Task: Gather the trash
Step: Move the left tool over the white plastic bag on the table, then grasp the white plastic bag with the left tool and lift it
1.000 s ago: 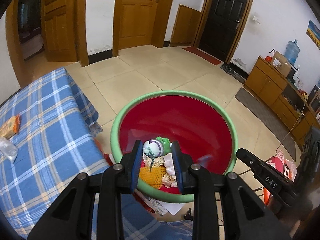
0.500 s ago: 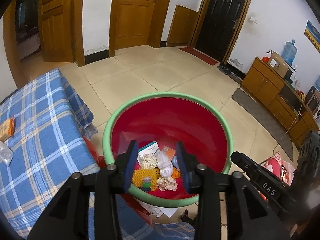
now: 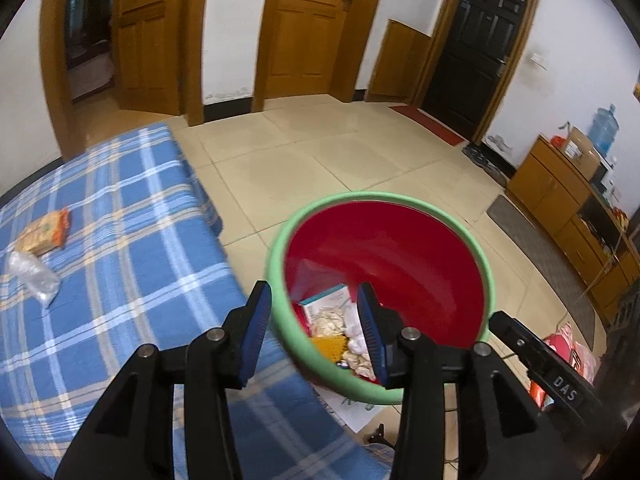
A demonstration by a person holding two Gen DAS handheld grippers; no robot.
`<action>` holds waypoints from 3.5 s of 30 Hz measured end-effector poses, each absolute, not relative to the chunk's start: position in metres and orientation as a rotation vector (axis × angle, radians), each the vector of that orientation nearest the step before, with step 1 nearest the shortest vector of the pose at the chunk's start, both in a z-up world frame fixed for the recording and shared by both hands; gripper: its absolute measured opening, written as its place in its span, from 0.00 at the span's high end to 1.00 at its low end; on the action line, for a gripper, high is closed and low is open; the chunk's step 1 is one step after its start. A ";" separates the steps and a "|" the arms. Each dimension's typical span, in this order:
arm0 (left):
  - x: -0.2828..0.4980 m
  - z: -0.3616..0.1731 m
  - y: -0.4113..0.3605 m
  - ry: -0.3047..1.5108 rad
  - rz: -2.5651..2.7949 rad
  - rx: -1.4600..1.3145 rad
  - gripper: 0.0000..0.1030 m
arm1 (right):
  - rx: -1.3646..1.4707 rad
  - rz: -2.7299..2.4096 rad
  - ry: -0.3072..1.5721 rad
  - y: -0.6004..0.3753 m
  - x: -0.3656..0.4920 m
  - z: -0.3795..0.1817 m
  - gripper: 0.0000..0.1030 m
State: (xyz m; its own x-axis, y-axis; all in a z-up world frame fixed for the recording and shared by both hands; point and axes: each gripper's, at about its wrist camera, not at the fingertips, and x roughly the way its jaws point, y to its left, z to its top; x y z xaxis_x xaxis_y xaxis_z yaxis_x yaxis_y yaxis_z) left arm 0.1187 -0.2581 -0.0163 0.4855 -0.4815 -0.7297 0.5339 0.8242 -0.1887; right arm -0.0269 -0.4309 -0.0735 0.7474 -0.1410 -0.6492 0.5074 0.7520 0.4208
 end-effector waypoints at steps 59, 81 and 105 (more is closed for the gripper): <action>0.217 -0.051 -0.070 0.880 -0.058 -0.148 0.61 | 0.546 -0.319 0.687 -0.390 0.019 -0.061 0.08; 0.184 -0.016 0.014 0.770 0.007 -0.147 0.61 | 0.387 -0.076 0.699 -0.282 0.088 -0.017 0.08; 0.190 -0.044 0.067 0.776 0.075 -0.233 0.61 | 0.230 0.164 0.841 -0.157 0.231 -0.054 0.07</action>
